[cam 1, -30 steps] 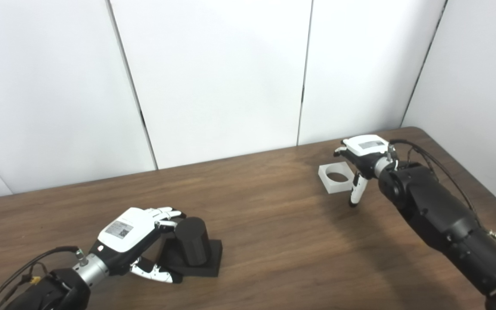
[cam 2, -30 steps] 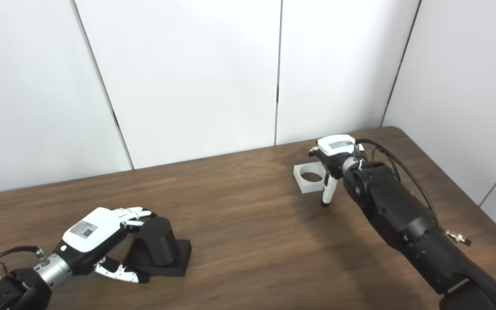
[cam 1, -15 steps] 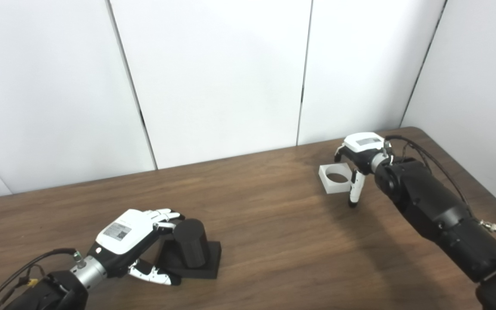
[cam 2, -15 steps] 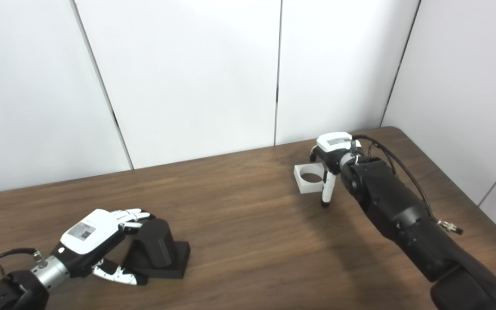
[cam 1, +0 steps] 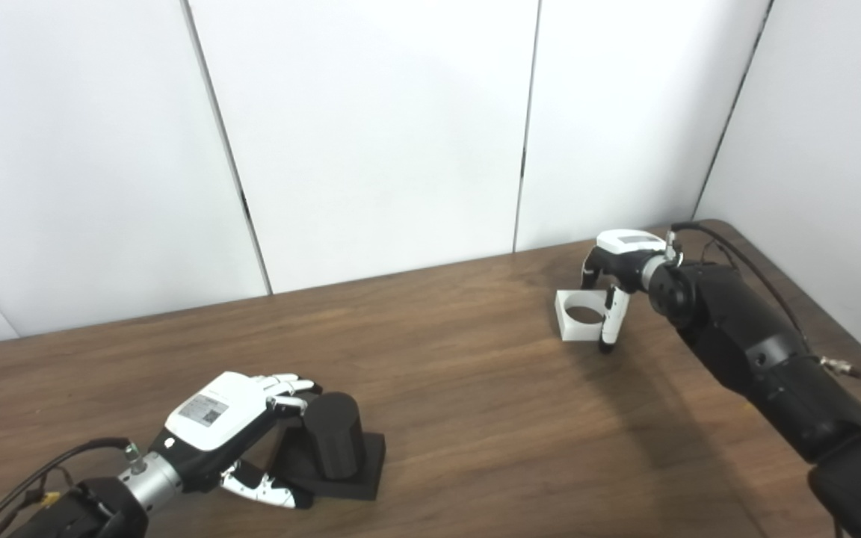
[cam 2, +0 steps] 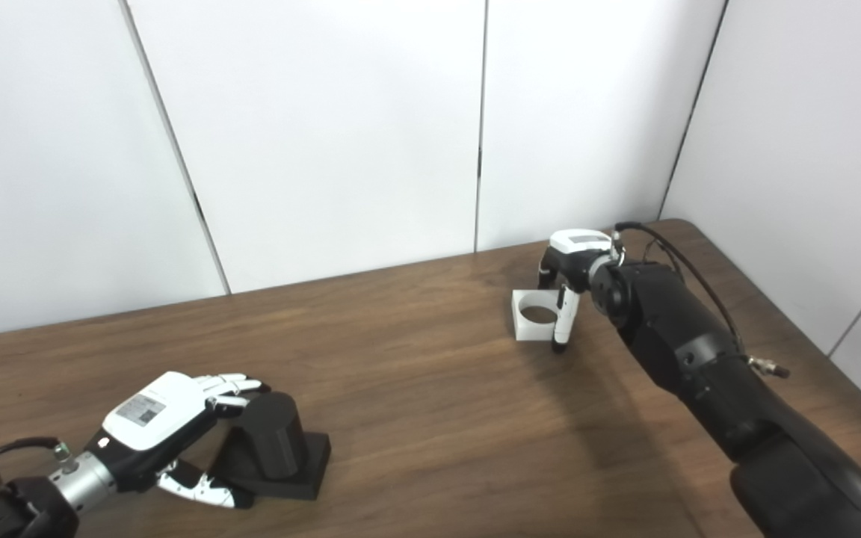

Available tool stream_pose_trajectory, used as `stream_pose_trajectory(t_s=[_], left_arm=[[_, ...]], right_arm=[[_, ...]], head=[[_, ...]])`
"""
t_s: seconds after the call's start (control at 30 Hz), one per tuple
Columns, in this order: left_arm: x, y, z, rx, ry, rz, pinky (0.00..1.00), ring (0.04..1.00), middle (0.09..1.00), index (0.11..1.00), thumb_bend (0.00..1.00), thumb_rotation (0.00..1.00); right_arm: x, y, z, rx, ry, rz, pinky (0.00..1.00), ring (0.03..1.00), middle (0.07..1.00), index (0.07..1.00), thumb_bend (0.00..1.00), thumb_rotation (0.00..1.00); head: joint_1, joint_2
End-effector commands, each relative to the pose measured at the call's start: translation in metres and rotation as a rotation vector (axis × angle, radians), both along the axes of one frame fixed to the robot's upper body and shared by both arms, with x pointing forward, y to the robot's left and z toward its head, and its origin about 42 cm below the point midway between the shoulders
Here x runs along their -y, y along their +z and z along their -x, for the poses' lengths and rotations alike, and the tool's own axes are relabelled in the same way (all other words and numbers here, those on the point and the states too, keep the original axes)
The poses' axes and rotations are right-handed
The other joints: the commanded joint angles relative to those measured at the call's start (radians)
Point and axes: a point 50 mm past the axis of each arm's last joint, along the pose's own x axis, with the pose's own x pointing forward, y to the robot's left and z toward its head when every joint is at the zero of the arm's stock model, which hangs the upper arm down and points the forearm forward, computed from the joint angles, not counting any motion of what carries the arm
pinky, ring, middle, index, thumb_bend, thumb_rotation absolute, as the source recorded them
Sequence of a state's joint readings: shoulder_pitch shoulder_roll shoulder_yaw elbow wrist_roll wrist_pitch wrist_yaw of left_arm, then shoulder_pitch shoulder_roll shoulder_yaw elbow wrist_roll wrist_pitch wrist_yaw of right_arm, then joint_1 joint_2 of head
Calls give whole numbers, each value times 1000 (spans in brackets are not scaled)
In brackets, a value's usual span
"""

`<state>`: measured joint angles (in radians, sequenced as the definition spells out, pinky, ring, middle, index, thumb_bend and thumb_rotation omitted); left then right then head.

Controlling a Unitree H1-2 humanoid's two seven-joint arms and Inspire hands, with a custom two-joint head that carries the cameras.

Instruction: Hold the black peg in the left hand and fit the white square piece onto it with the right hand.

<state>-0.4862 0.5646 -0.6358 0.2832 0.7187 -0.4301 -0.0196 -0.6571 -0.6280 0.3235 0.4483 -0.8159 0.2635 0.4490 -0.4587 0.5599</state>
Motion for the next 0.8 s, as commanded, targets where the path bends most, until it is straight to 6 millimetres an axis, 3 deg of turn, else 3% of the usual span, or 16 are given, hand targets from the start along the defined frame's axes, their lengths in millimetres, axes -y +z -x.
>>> stream_pose_trajectory(t_s=[0.0,0.33,0.57,0.77], left_arm=[[-14,-39,26,-127,-32,-190,774,872,863,491,523,60],[-15,-38,25,-124,-31,-179,775,873,860,491,523,59],[-14,-40,25,-129,-27,-173,785,877,866,491,524,59],[-10,-40,25,-125,-25,-177,787,887,873,491,524,61]], right_arm=[[-9,9,-6,42,34,-3,813,836,760,483,524,139],[-4,1,4,137,76,-51,738,787,744,479,521,128],[0,3,13,271,115,-58,783,805,732,480,521,127],[-3,18,25,361,203,-51,815,799,733,479,521,129]], head=[[-1,1],[10,9],[45,22],[93,39]])
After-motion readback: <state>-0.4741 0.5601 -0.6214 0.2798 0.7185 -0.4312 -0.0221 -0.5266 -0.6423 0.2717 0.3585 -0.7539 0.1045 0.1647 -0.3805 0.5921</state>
